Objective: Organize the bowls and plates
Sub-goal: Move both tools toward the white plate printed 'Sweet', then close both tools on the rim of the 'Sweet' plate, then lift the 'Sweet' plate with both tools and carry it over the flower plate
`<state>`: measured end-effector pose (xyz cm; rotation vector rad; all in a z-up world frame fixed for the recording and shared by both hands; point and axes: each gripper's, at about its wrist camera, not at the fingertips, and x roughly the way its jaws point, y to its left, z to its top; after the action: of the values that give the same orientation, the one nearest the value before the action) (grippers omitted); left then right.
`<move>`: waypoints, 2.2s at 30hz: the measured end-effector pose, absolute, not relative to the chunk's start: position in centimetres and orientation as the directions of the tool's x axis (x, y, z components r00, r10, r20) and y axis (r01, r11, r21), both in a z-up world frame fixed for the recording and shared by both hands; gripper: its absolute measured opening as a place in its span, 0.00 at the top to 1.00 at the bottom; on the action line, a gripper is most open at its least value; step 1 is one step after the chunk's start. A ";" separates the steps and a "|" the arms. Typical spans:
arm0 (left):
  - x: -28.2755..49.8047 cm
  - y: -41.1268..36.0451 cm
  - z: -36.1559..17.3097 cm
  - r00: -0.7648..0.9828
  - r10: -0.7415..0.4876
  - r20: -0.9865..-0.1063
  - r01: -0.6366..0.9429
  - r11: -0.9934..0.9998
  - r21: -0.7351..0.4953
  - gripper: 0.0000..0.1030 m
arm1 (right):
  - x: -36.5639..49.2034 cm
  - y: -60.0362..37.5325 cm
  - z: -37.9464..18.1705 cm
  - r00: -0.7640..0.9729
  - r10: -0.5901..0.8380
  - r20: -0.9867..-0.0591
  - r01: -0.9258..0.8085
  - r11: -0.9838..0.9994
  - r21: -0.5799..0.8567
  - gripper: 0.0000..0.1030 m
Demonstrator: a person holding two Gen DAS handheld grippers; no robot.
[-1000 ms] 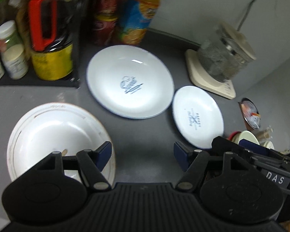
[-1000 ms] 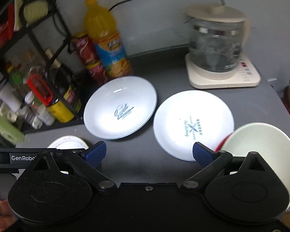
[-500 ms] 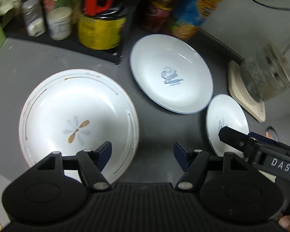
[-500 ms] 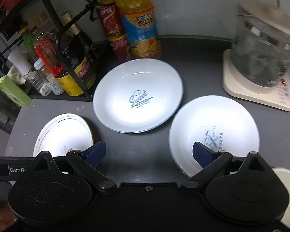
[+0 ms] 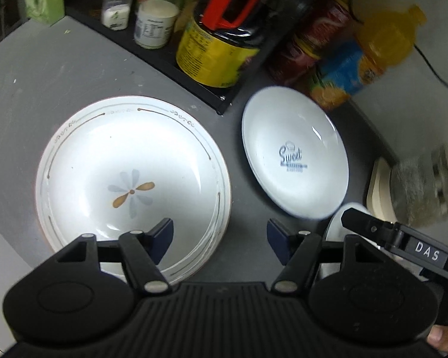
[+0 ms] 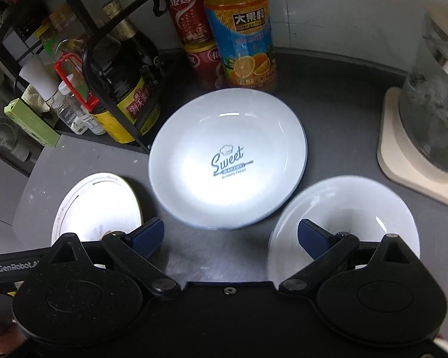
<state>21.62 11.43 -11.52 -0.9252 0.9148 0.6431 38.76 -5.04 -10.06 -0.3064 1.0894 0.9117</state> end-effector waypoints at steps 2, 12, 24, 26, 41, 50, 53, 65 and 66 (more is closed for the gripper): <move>21.8 11.8 -11.7 0.488 0.094 -0.868 -0.802 0.440 -0.403 0.37 | 39.5 -4.6 -10.3 0.160 0.478 -0.864 -0.766 0.612 0.196 0.13; 24.6 14.3 -13.0 0.540 0.098 -0.836 -0.800 0.367 -0.475 0.60 | 43.1 -3.6 -12.9 0.185 0.441 -0.878 -0.689 0.695 0.205 0.51; 27.9 17.1 -14.5 0.580 0.051 -0.813 -0.771 0.356 -0.528 0.75 | 47.3 -4.1 -15.3 0.174 0.422 -0.890 -0.526 0.803 0.278 0.67; 28.2 17.4 -14.8 0.587 0.043 -0.809 -0.767 0.349 -0.538 0.76 | 47.6 -4.0 -15.7 0.174 0.421 -0.890 -0.516 0.809 0.282 0.68; 30.2 19.2 -18.0 0.566 -0.016 -0.824 -0.777 0.324 -0.540 0.93 | 47.5 -3.1 -17.9 0.174 0.380 -0.908 -0.469 0.843 0.264 0.81; 31.7 18.7 -19.8 0.530 -0.034 -0.847 -0.786 0.354 -0.506 0.95 | 47.5 -2.5 -18.0 0.209 0.366 -0.907 -0.483 0.845 0.230 0.84; 31.7 18.6 -19.6 0.530 -0.028 -0.848 -0.784 0.364 -0.502 0.96 | 47.3 -2.9 -17.6 0.211 0.384 -0.899 -0.483 0.841 0.246 0.86; 29.5 20.0 -17.5 0.565 -0.044 -0.824 -0.746 0.398 -0.534 0.96 | 44.0 -5.0 -13.8 0.254 0.488 -0.835 -0.520 0.797 0.308 0.91; 29.3 20.0 -17.5 0.567 -0.052 -0.822 -0.743 0.396 -0.539 0.96 | 43.8 -5.1 -13.6 0.258 0.486 -0.835 -0.521 0.798 0.303 0.91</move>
<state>29.31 20.05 -17.46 -1.0916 0.8818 0.5183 43.78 -5.07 -13.63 -0.0361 1.1183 0.6826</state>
